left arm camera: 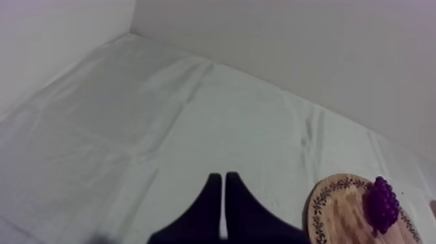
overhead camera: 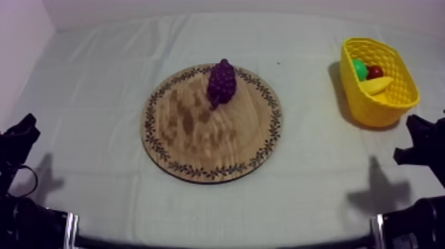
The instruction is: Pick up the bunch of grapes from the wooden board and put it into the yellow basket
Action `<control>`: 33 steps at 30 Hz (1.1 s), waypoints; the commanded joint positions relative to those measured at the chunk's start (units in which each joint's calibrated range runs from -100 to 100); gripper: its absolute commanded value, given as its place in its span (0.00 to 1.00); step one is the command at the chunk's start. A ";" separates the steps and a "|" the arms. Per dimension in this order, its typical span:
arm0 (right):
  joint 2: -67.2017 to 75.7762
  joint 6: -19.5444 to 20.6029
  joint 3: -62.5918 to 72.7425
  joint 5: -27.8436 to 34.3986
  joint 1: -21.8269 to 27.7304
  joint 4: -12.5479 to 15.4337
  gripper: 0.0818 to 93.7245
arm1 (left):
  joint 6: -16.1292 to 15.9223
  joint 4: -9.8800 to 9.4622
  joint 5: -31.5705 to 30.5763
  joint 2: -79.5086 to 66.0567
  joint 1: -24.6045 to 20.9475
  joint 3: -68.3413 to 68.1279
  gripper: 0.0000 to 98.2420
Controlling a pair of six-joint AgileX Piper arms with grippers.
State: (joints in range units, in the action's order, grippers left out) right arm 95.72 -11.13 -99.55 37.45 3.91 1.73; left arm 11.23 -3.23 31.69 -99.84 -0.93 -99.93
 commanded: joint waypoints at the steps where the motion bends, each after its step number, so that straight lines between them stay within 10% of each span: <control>1: 0.03 -0.03 0.00 -0.03 0.00 0.01 0.00 | -0.02 0.03 -0.01 0.01 0.02 0.04 0.00; 19: 0.03 -0.27 0.00 0.17 -0.83 0.01 0.00 | -0.02 0.03 -0.01 0.01 0.02 0.04 0.00; 33: -0.25 0.21 0.41 2.43 -15.80 -1.77 0.00 | -0.02 0.03 -0.01 0.01 0.02 0.04 0.00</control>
State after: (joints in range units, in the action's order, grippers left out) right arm 95.72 -11.36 -99.22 39.73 -8.61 0.66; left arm 11.23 -3.23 31.69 -99.84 -0.93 -99.93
